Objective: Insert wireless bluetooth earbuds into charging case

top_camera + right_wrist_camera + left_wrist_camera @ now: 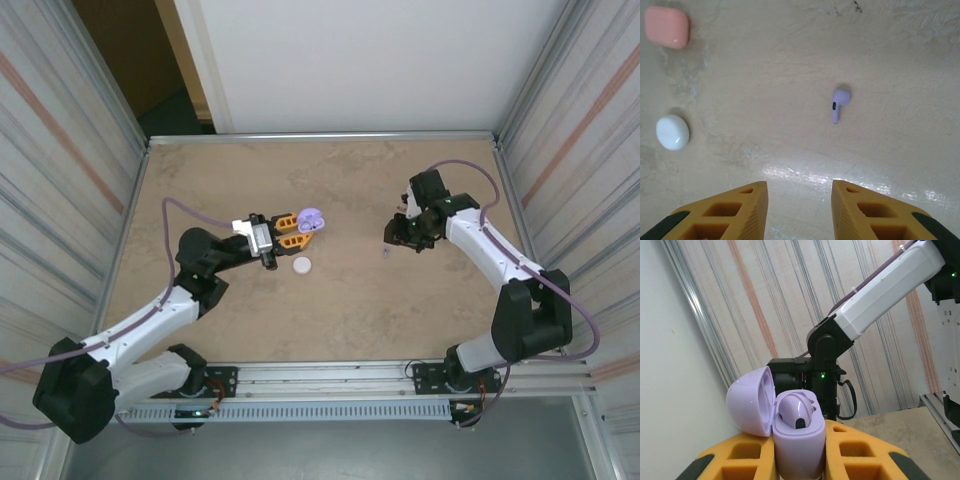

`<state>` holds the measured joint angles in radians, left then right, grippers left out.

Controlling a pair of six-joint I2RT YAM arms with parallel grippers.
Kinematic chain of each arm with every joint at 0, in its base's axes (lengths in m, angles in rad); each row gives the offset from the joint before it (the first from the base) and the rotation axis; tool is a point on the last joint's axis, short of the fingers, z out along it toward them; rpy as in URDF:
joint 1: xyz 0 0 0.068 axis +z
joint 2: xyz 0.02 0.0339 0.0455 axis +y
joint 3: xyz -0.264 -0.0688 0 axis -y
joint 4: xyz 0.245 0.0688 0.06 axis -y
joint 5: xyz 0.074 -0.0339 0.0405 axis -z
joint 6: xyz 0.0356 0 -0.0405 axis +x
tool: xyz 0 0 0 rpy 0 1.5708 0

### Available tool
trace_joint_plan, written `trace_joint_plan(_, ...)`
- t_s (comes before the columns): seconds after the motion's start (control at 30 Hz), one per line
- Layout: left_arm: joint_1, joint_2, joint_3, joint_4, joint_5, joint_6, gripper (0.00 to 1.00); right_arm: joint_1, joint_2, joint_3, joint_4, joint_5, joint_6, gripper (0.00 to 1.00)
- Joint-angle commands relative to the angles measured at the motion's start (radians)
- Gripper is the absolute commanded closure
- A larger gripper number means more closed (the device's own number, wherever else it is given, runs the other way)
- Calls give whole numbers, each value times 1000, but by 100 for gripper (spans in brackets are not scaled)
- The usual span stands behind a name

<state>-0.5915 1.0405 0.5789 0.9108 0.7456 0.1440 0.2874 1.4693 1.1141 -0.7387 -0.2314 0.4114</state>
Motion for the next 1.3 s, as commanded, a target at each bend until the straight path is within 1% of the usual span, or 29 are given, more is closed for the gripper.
trace_joint_plan(0.0,-9,-28,-7,-7,-20,50,100,-7,32,2,-16,17,7,63)
trace_joint_plan(0.23,-17,-39,-1,-52,-32,78,100,-8,79,13,-7,26,7,63)
trace_joint_plan(0.73,-18,-45,6,-79,-48,88,100,-2,179,64,0,27,3,62)
trace_joint_plan(1.27,-19,-48,10,-103,-55,93,100,6,358,159,-7,60,-26,63)
